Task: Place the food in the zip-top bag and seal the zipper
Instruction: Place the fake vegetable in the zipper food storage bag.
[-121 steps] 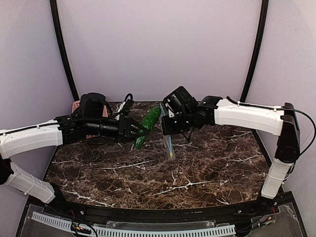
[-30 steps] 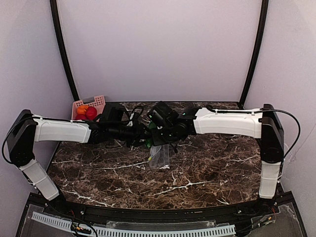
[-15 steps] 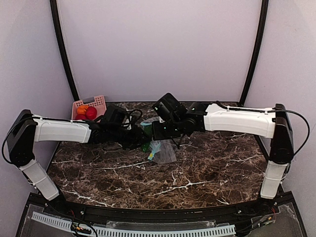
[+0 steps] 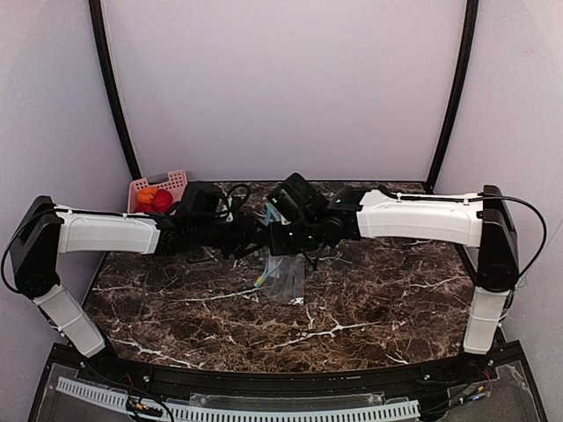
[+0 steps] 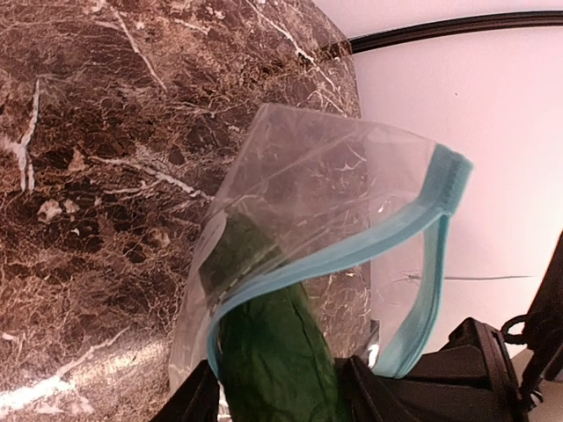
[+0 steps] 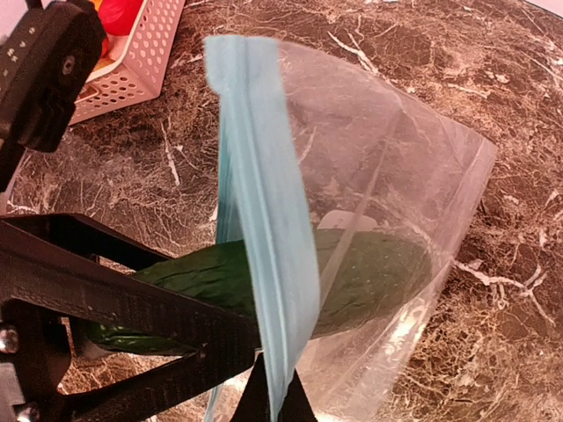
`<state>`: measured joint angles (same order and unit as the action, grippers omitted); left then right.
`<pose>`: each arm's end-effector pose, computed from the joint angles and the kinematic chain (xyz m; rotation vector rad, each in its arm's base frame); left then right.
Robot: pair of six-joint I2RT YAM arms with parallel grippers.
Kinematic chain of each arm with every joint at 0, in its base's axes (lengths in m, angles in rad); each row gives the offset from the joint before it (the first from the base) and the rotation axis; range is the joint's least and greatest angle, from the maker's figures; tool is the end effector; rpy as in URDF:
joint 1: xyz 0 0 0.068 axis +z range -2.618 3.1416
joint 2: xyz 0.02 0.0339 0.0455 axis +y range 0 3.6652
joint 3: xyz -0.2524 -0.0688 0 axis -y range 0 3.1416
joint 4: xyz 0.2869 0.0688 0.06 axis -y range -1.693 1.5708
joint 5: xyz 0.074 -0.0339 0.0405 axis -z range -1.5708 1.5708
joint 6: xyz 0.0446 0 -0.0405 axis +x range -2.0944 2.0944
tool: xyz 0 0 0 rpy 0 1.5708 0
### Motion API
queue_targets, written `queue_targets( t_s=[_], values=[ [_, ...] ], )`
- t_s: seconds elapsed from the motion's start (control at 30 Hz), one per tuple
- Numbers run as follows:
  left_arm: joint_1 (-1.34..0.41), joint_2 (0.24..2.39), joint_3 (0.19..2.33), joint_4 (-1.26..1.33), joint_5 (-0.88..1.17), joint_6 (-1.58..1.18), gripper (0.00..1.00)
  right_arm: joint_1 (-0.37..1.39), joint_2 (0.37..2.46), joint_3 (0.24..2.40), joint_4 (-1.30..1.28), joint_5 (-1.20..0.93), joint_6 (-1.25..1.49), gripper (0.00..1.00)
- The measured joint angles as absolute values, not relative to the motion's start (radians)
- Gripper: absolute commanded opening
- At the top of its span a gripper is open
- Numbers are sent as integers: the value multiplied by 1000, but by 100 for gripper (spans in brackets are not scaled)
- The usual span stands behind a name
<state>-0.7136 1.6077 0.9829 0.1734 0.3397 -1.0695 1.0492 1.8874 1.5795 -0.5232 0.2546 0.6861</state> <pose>0.2938 -0.2741 0.1960 -0.1648 2.3208 -1.3769 0.2435 0.4012 0.2370 -0.3199 2.4101 0.5171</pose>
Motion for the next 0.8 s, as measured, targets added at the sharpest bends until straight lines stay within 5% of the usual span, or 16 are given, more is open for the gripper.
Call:
queue_targets(
  t_s=[0.17,0.4,0.8],
  values=[
    [-714,1607,983,202,352,-1093,50,1050,1893,1579,-523,254,690,0],
    [-714,1607,983,200,385,-1069,66,1050,1893,1579,-526,255,694,0],
    [-712,1559,1024,-47,432,-857,84,1035,1893,1579,-546,253,722,0]
  ],
)
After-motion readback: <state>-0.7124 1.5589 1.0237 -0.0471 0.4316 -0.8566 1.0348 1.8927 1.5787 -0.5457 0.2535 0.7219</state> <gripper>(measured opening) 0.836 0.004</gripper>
